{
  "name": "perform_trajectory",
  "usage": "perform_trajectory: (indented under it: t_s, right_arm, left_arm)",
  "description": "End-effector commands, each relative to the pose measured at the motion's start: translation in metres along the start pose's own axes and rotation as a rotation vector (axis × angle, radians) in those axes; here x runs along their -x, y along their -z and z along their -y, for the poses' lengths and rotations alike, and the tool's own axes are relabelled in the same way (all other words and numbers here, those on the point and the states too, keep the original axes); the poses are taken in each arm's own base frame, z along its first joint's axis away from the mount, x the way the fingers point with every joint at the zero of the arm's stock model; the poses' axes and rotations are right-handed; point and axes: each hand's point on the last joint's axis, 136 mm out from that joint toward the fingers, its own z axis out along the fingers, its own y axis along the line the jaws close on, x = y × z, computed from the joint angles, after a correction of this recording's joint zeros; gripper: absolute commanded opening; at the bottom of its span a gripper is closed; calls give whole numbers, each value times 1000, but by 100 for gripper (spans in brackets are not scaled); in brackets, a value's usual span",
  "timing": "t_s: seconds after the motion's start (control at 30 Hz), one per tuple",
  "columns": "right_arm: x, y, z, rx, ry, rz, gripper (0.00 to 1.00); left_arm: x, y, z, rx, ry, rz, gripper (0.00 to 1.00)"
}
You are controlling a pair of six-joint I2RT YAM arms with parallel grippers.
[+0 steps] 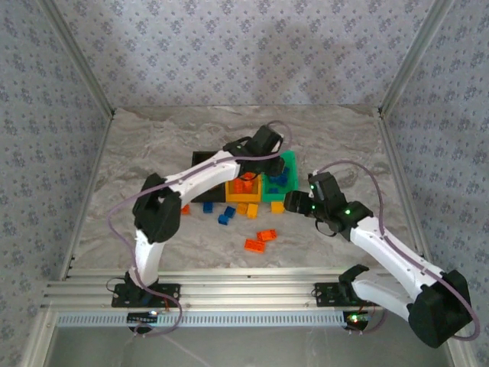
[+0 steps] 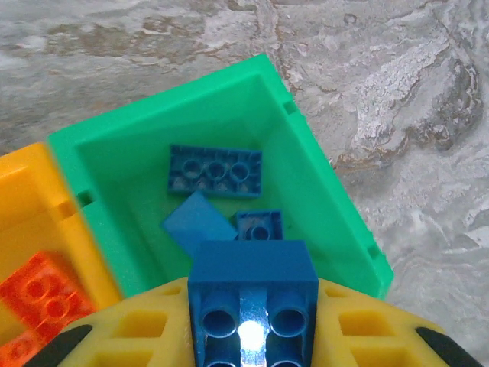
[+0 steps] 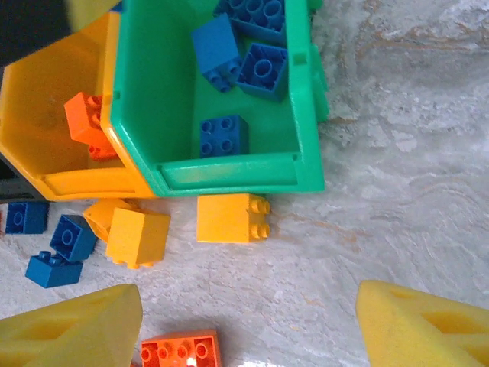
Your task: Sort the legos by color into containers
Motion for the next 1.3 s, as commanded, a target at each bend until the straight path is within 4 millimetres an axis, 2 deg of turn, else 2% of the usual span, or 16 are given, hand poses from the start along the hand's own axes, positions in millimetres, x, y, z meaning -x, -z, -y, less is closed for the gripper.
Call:
perform_trajectory:
  t_s: [0.0, 0.03, 0.13, 0.23, 0.37, 0.47, 0.5, 0.53, 0.67, 0.77, 1.0, 1.13, 1.27]
  right_arm:
    - [-8, 3, 11, -32, -35, -15, 76]
    - [-9, 3, 11, -31, -35, -17, 77]
    - [-12, 2, 13, -31, -38, -23, 78]
    - [-14, 0, 12, -24, -38, -33, 80]
    - [-19, -4, 14, -31, -39, -55, 80]
    - [-23, -8, 12, -23, -33, -73, 81]
    - [-24, -10, 12, -20, -32, -81, 81]
    - [-26, -13, 10, -15, -26, -89, 81]
    - [-34, -26, 1, -1, 4, -125, 81]
    - [-39, -40, -6, -15, 36, -149, 81]
    - [-36, -70, -19, -60, 129, -157, 81]
    - [-31, -87, -23, -75, 144, -163, 81]
    - [-28, -102, -26, -96, 160, -177, 78]
  left_arm:
    - [11, -4, 15, -50, -28, -13, 29]
    - [12, -6, 17, -55, -25, -17, 32]
    - [20, -11, 23, -73, -12, -8, 50]
    - [31, -4, 33, -110, -6, 12, 68]
    - [52, 24, 47, -149, -11, 70, 82]
    - [65, 57, 56, -191, -9, 124, 89]
    - [67, 70, 58, -209, -9, 147, 97]
    - [67, 83, 61, -226, -8, 168, 100]
    - [42, 120, 59, -256, 8, 207, 99]
    - [7, 139, 43, -232, 39, 215, 99]
    - [-83, 176, -31, -62, 161, 227, 99]
    - [-132, 188, -73, 46, 240, 224, 100]
    - [-165, 193, -99, 122, 303, 197, 99]
